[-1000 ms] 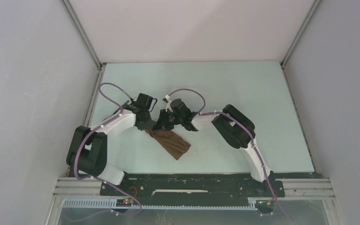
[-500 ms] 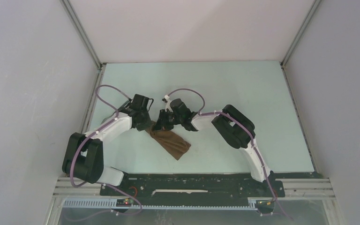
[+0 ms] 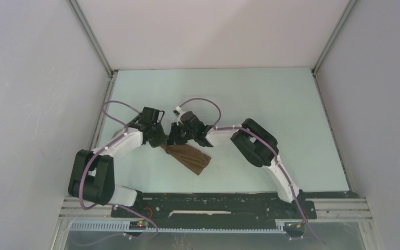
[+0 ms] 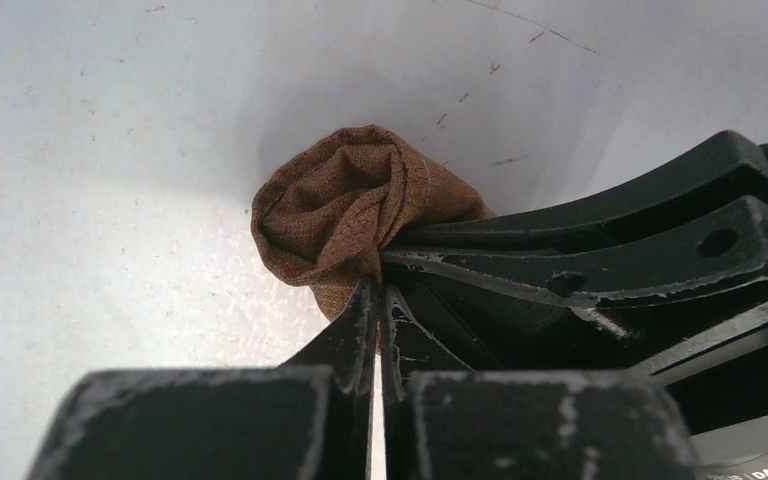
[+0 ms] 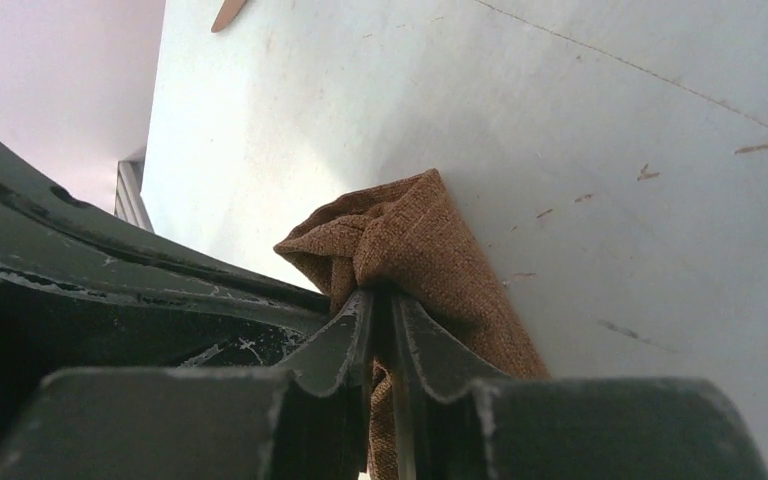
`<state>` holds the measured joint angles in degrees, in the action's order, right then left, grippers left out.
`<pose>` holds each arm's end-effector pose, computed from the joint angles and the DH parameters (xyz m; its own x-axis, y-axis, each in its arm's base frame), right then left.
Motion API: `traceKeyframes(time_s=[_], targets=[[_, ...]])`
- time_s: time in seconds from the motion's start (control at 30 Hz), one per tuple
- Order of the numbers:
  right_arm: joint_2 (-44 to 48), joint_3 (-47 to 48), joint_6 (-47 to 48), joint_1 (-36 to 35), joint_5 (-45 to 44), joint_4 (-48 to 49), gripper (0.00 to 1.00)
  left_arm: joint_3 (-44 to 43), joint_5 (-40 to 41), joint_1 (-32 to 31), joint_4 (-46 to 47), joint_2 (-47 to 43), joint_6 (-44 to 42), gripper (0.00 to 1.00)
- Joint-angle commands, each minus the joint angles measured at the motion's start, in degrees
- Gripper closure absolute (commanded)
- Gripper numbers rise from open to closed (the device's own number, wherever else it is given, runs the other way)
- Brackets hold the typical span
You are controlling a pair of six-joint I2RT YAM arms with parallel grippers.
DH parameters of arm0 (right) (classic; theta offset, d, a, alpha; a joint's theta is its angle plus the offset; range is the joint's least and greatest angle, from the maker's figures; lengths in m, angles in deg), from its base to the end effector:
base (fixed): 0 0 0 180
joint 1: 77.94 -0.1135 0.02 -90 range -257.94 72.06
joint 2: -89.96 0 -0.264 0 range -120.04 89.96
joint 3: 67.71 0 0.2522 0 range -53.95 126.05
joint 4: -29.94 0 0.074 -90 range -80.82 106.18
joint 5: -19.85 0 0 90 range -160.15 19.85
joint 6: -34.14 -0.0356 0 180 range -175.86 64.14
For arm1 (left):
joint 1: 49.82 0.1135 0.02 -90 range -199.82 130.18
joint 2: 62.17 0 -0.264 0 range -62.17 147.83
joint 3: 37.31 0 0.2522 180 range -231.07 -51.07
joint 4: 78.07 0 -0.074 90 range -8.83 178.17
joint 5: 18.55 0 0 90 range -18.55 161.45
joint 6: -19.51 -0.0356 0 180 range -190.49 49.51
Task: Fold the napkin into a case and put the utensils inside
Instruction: Grasp the top corner of the smaller rectangle folded napkin from the folded napkin.
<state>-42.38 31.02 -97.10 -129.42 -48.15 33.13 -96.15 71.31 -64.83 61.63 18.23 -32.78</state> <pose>0.3010 0.3996 0.1149 -0.8480 -0.0838 -0.5234 -0.4889 0.5053 0.7111 0.2532 -0.0680 0.1845 -0.8329 -0.4099 -0.3718 -0.3152 0.9036 -0.2902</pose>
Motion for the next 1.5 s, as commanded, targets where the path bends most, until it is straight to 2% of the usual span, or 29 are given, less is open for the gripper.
traceKeyframes(time_s=[0.0,0.13,0.23,0.4,0.53,0.7,0.8,0.93,1.07,1.17,1.23,1.37,1.47], targets=[[1.0,-2.5,-0.5,-1.8,-8.2,0.6,0.81,0.3,-4.2,-0.2,1.7,-3.7,3.2,1.0],[1.2,-2.6,-4.2,1.6,5.3,4.7,0.75,0.7,-3.8,0.7,1.1,-4.7,3.1,1.0],[4.3,-5.4,-4.7,3.5,9.7,5.8,0.65,0.8,-3.9,1.1,0.6,-4.4,1.9,1.0],[7.1,-6.3,-4.0,4.9,15.8,5.6,0.62,1.1,-4.8,1.5,1.1,-3.0,1.4,1.0],[6.9,-7.2,-4.7,5.2,16.8,6.2,0.64,1.0,-4.9,1.5,1.2,-3.4,1.3,1.0],[5.1,-7.2,-5.1,4.6,16.5,7.2,0.81,1.3,-5.7,1.5,1.4,-3.6,1.3,1.0],[4.6,-7.2,-4.9,3.6,15.5,7.7,0.86,1.7,-6.0,1.5,1.5,-3.6,1.4,1.0],[2.6,-6.5,-5.2,2.5,14.0,8.0,0.88,2.2,-7.0,1.6,2.2,-3.6,2.1,1.0],[-1.8,-2.6,-4.7,0.5,7.2,4.2,0.91,3.0,-8.7,1.6,3.8,-3.1,3.5,1.0],[-5.0,1.7,-4.3,-1.4,3.6,1.3,0.92,3.3,-8.8,1.5,4.4,-2.8,4.0,1.0],[-4.9,2.0,-4.1,-1.6,4.7,0.1,0.91,3.2,-8.5,1.6,4.5,-2.5,3.8,1.0],[2.3,-6.1,-5.0,1.3,8.6,3.6,0.84,3.1,-7.9,1.6,4.4,-2.1,3.3,1.0],[7.4,-9.2,-2.3,2.7,11.8,1.6,0.76,2.7,-7.8,1.7,4.3,-1.7,2.7,1.0]])
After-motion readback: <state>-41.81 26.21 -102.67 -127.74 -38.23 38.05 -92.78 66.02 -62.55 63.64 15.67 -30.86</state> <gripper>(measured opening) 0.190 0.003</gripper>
